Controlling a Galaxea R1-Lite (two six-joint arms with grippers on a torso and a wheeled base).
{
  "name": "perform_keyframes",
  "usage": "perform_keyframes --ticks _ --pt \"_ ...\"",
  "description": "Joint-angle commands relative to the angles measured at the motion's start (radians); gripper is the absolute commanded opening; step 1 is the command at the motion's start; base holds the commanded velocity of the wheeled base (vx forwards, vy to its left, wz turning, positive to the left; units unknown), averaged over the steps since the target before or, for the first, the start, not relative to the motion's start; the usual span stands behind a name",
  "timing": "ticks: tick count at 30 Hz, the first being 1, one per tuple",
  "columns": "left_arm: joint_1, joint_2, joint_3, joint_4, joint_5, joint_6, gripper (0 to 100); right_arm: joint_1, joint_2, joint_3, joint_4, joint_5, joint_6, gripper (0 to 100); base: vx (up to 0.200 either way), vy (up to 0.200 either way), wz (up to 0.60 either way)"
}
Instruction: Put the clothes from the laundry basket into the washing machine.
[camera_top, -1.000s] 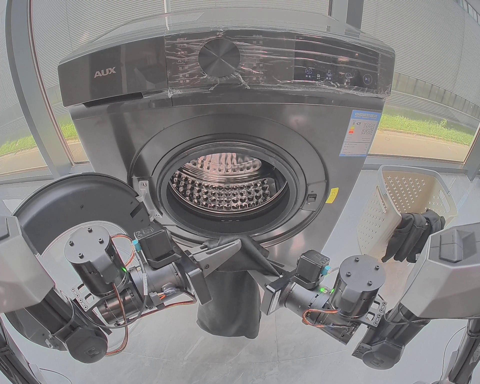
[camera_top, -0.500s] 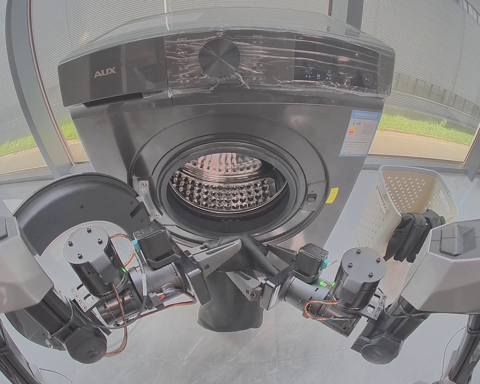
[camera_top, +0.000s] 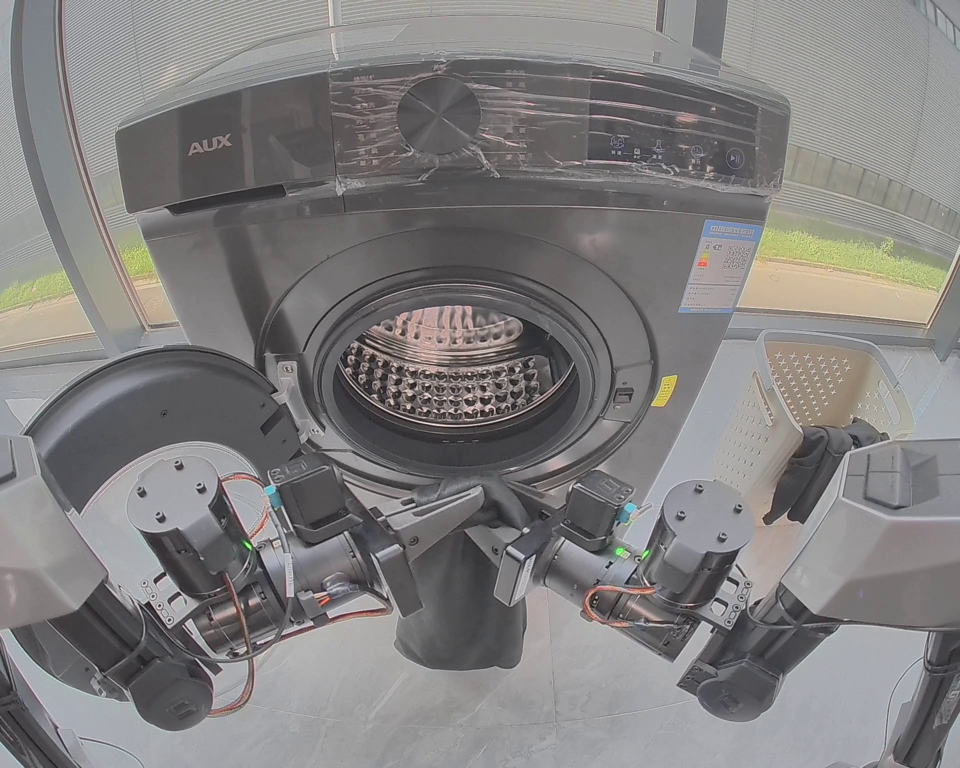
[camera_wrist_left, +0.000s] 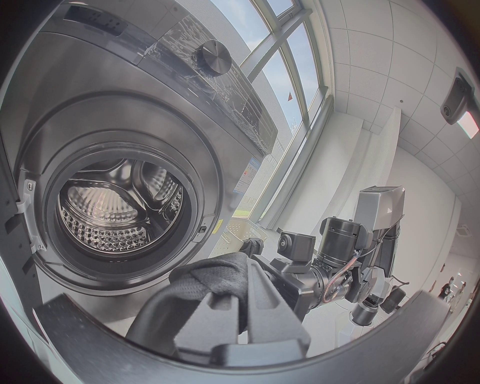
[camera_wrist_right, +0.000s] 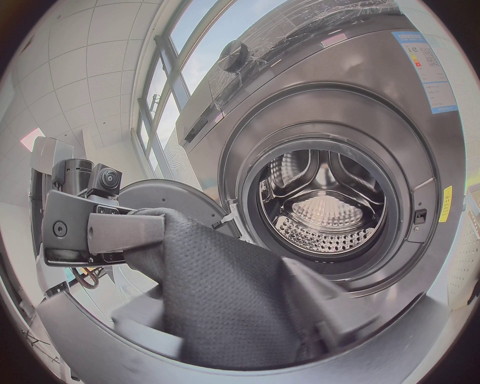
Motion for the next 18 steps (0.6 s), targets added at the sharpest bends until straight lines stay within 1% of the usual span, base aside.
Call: perform_keyframes --ticks 1,8,10,11,13,15,16,18 --pt "-0.001 0.003 0.001 -0.002 0.0 0.0 0 0.008 0.006 -0.004 -0.001 -0.003 0.001 0 0.0 0.0 0.0" --pt "0.005 0.008 -0.006 -0.002 0.003 0.0 0 0.03 -0.014 0.022 -0.001 -0.011 0.004 0 0.0 0.0 0.0" --pt "0.008 0.006 -0.011 -0.002 0.0 0.0 0 0.031 -0.03 0.036 0.0 -0.023 0.004 0 0.0 0.0 0.0" --pt "0.008 0.005 -0.014 -0.002 -0.001 -0.002 100 0.031 -0.036 0.041 0.0 -0.028 0.003 0 0.0 0.0 0.0" --pt "0.008 0.008 -0.019 -0.002 0.0 -0.005 100 0.03 -0.044 0.045 0.0 -0.034 0.003 0 0.0 0.0 0.0" --pt "0.011 0.011 -0.031 -0.002 0.012 -0.028 100 0.013 -0.053 0.047 0.0 -0.037 -0.001 0 0.0 0.0 0.0" --pt "0.014 0.011 -0.031 -0.004 0.014 -0.039 100 0.007 -0.06 0.045 0.002 -0.045 -0.001 0 0.0 0.0 0.0" --pt "0.033 0.002 -0.023 -0.004 0.014 -0.042 100 -0.022 -0.07 0.044 0.003 -0.075 -0.002 0 0.0 0.0 0.0"
